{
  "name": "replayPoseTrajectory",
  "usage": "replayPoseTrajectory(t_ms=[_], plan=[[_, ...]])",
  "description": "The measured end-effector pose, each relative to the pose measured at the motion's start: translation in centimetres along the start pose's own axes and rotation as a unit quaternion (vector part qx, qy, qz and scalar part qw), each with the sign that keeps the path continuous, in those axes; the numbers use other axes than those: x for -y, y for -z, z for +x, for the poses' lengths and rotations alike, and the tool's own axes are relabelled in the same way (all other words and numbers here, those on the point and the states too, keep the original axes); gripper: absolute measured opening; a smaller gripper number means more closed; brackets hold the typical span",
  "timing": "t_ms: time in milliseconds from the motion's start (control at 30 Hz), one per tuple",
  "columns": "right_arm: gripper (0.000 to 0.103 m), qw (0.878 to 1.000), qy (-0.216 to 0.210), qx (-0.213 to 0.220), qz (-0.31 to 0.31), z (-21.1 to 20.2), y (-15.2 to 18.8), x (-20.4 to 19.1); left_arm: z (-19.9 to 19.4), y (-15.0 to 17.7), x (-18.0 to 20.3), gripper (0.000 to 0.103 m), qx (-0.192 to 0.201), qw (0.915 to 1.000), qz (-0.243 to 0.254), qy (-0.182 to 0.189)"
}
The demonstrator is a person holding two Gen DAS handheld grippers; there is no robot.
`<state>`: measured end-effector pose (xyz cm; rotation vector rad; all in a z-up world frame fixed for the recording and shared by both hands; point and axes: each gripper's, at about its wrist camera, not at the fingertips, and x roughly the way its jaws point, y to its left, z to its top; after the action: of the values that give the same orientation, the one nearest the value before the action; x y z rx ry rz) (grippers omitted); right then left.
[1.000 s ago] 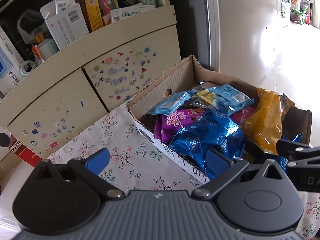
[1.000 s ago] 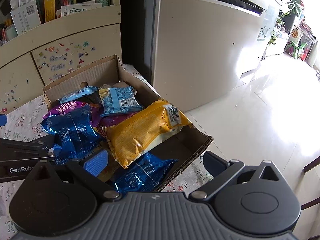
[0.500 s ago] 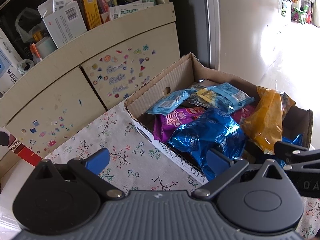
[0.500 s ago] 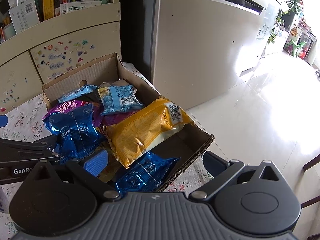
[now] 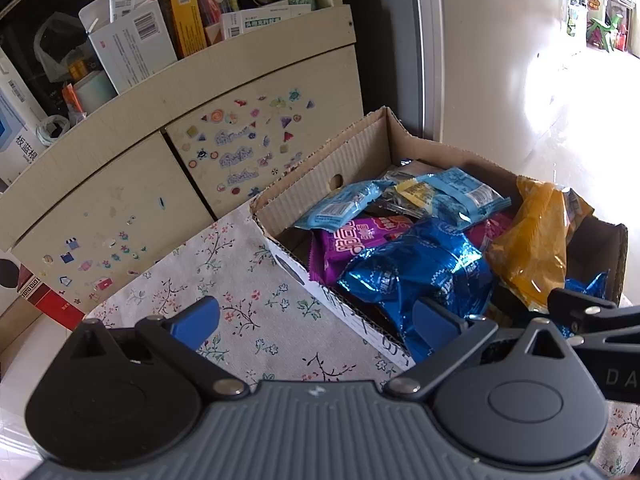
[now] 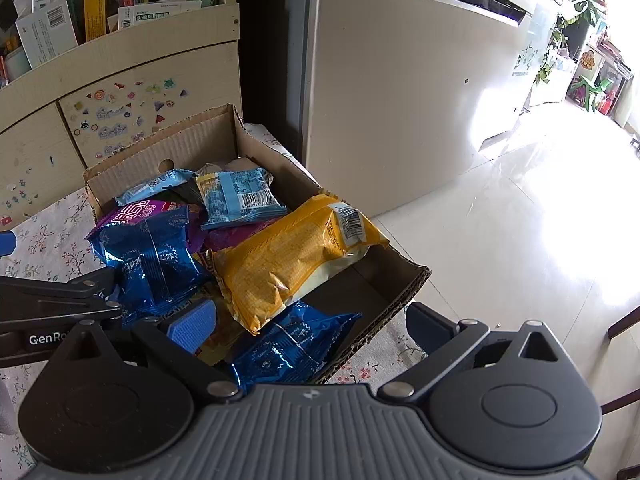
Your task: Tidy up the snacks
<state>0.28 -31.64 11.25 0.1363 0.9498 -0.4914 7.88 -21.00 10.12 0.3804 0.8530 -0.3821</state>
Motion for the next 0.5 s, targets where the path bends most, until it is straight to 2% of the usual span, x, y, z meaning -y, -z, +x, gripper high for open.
replayPoseTrajectory(t_ms=[500], plan=[[0.103,1.000,0.001,-0.001,-0.006,0.19,0.02,-0.01,-0.28,0.12,-0.07,0.102,0.001,1.0000,0.001,-0.006]])
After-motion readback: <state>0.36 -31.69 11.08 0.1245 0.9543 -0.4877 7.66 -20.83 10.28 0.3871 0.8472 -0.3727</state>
